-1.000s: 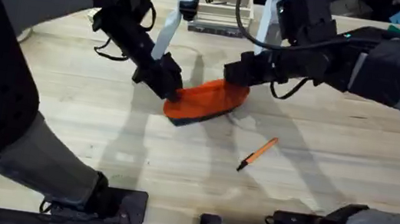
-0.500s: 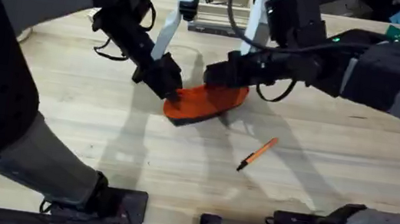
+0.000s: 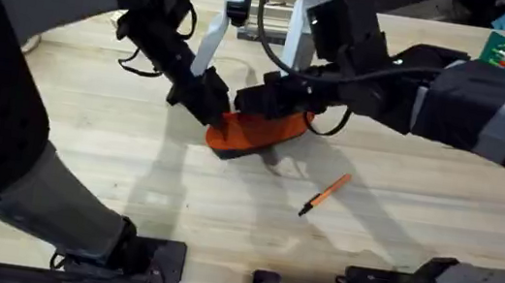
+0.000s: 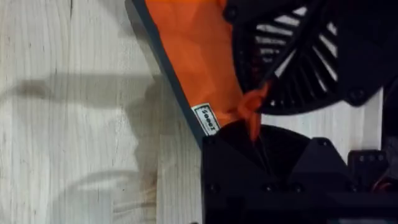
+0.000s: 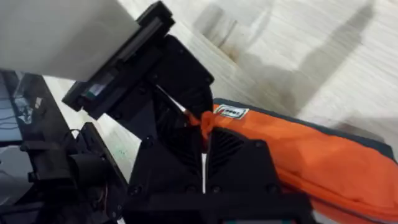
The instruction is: Unzip the bag, pick up the pens from the table one at a time and place them inside, then zip the bag closed.
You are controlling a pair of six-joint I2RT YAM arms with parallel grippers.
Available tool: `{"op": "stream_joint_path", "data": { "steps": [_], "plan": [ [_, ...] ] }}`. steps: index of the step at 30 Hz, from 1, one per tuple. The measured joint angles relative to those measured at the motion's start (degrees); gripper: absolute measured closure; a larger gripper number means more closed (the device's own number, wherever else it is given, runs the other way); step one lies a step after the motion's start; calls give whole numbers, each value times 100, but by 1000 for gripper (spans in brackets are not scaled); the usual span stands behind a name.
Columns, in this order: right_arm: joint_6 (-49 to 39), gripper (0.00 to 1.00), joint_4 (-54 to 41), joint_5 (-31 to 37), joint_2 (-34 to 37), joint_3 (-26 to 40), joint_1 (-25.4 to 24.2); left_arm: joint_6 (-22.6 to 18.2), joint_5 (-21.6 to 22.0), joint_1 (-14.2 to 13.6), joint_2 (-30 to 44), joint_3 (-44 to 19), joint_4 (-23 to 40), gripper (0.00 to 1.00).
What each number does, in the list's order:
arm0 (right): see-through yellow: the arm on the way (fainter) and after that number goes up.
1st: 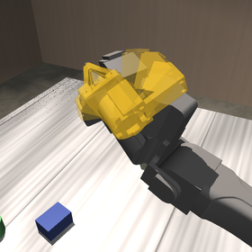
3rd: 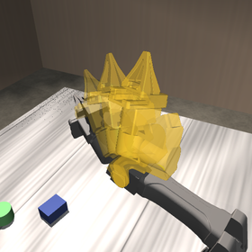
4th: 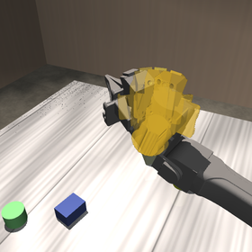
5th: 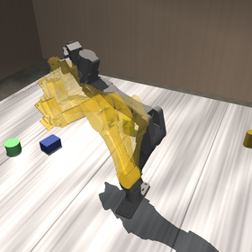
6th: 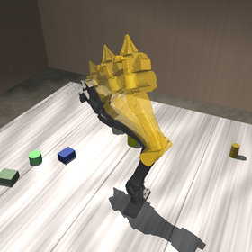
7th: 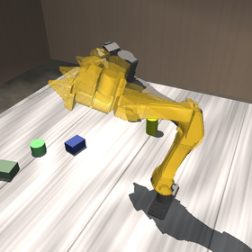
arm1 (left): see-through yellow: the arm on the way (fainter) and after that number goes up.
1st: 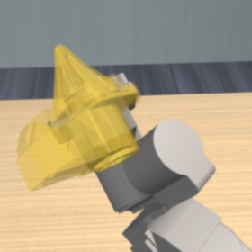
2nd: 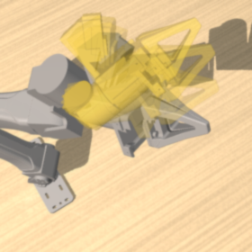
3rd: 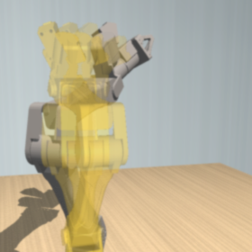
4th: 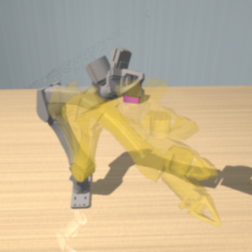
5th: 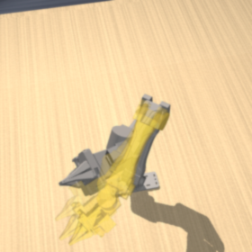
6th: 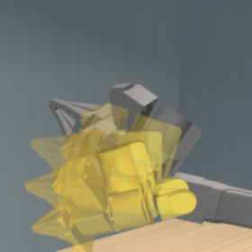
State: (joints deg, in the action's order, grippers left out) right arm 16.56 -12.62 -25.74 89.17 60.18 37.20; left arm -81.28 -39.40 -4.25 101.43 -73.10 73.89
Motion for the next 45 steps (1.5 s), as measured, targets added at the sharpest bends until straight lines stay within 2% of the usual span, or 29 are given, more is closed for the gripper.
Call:
{"op": "stream_joint_path", "data": {
  "steps": [20, 22, 25, 28, 29, 33, 37, 45],
  "plan": [
    [-10, 969, 453, 262, 11, -15, 524, -45, 70, 59, 0, 0, 46, 958],
    [-39, 884, 463, 269, 11, -15, 522, -68, 70, 59, 0, 0, 55, 958],
    [-52, 515, 498, 358, 9, -15, 413, -133, 109, 76, 0, 0, 72, 958],
    [-139, 82, 429, 381, -37, -15, 221, -136, 116, 81, 0, 0, 61, 958],
    [-213, 23, 360, 301, -104, -15, 180, -127, 97, 80, 0, 0, 27, 958],
    [-570, 5, -72, -51, -467, -14, 185, -83, 66, 41, 0, 0, -22, 958],
    [-872, 4, -519, -207, -777, -13, -43, -79, 61, 37, 0, 0, -22, 957],
    [-1260, 4, -992, -60, -1405, -13, -412, -81, 57, 37, 0, 0, -22, 957]
  ]
}}
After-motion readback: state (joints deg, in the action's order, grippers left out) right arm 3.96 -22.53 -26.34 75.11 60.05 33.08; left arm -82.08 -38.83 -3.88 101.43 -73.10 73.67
